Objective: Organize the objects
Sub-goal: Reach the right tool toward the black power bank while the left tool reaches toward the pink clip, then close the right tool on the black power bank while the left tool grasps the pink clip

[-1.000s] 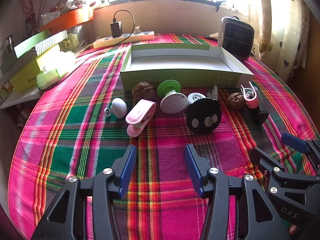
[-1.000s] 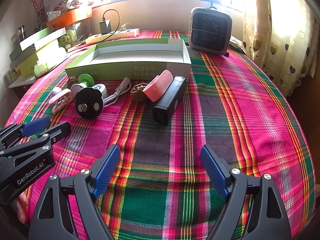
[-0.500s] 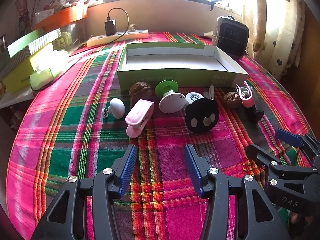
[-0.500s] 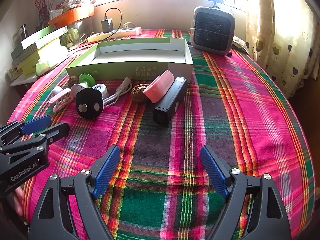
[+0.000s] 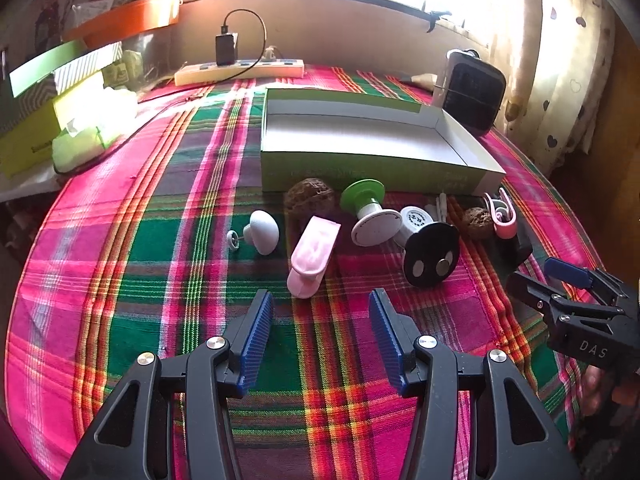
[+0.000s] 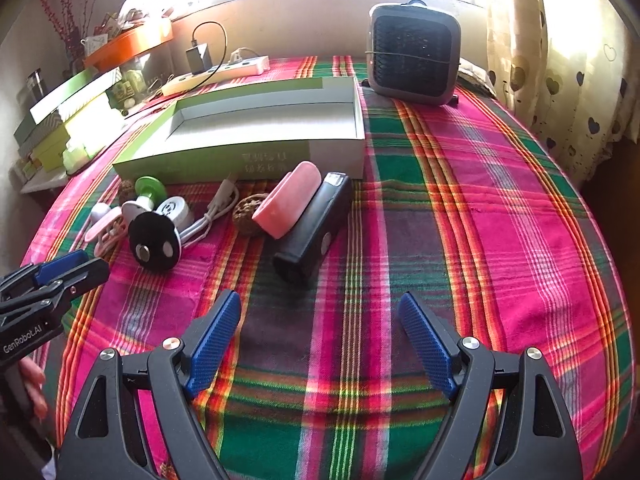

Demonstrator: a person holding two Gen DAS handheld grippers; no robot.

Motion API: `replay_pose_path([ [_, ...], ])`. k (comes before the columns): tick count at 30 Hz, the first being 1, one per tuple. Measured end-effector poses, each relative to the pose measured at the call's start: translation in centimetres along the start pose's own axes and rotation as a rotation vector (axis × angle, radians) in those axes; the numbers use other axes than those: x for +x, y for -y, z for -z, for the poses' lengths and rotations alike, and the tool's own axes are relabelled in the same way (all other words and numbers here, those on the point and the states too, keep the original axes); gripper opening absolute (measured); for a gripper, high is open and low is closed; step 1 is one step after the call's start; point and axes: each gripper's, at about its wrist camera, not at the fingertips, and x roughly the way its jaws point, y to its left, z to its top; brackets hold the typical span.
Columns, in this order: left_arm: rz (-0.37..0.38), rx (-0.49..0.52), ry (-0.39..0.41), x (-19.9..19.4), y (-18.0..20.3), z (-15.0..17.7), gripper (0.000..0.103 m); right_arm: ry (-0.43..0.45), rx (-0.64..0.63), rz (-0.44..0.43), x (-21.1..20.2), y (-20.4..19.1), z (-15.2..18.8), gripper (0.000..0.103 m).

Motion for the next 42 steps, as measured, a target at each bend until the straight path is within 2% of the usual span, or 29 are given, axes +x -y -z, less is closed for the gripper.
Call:
replay_pose_path([
  [13, -0.038, 0.020, -0.023, 1.2, -0.5, -1.5, 0.049, 0.015, -0.014, 0.011, 0.9, 0.1, -1.9, 0.073],
  [20, -0.022, 0.037, -0.036, 1.6, 0.1, -2.1, 0.049, 0.003, -0.014, 0.030, 1.2, 1.0, -2.1, 0.055],
  [24, -0.022, 0.044, -0.041, 1.9, 0.4, -2.4, 0.049, -0.001, -0.015, 0.034, 1.3, 1.7, -2.3, 0.052],
  [29, -0.023, 0.046, -0.044, 2.1, 0.6, -2.5, 0.049, -0.007, -0.018, 0.039, 1.4, 2.2, -2.5, 0.043],
  [42, -0.030, 0.060, -0.046, 2.6, 0.7, -2.9, 0.048, -0.017, -0.063, 0.030, 2.1, 1.7, -3.1, 0.043],
])
